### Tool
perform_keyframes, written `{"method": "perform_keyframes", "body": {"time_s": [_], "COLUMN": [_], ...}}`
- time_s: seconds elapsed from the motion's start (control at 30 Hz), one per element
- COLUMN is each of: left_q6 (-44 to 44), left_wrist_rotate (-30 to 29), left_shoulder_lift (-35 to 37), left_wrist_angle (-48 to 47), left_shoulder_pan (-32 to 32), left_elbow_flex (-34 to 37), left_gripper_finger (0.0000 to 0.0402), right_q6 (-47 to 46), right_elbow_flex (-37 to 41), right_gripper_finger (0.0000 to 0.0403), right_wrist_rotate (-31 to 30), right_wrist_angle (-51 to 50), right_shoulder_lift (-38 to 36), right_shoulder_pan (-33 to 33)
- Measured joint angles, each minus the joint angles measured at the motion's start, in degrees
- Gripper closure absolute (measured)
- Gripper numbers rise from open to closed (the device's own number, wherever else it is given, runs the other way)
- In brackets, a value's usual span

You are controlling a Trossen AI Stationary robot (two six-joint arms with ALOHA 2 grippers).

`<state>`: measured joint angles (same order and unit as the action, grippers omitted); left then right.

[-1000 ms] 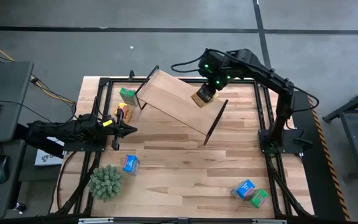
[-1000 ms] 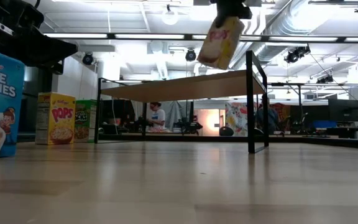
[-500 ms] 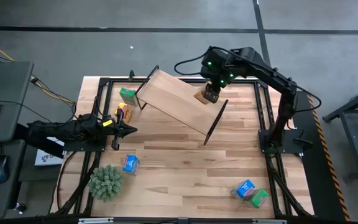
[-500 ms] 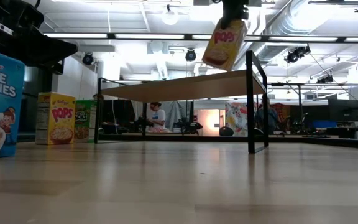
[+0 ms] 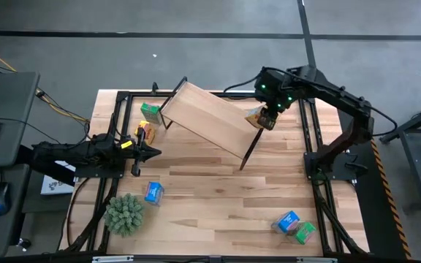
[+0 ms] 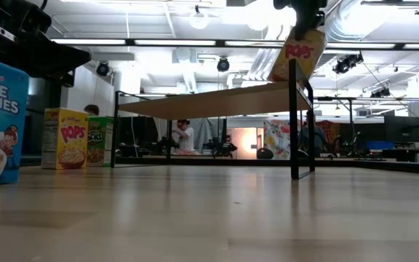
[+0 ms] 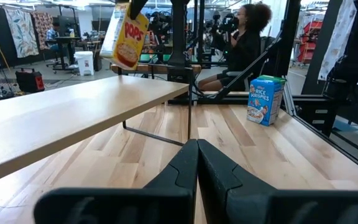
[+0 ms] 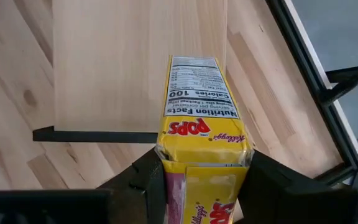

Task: Stack cereal on shelf
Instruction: Put the bottom yellow cereal box on the shelf

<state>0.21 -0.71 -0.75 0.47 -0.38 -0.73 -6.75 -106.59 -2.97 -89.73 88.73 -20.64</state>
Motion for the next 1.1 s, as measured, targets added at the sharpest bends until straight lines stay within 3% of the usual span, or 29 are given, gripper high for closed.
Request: {"method": "perform_keyframes", "body": {"time_s": [0.77,1.1], "left_q6": [0.0,0.0], "left_wrist_rotate": [0.01,0.0], "left_shoulder_lift": [0.0,0.0], "left_wrist_angle": [0.02,0.02], "left_shoulder_pan": [0.0,-0.02], "left_elbow_flex": [0.0,0.0], "left_gripper_finger": [0.0401,0.0401], "right_q6": [-2.03,-2.25], "right_elbow_flex": [-0.07,0.02], "right_gripper_finger": [0.0256,0.0199], "right_wrist_rotate": [-1.09,-2.9], "right_wrist_angle": [1.67,2.68], "right_shoulder_lift": [5.17,5.47], "right_shoulder_pan": [0.0,0.0]}}
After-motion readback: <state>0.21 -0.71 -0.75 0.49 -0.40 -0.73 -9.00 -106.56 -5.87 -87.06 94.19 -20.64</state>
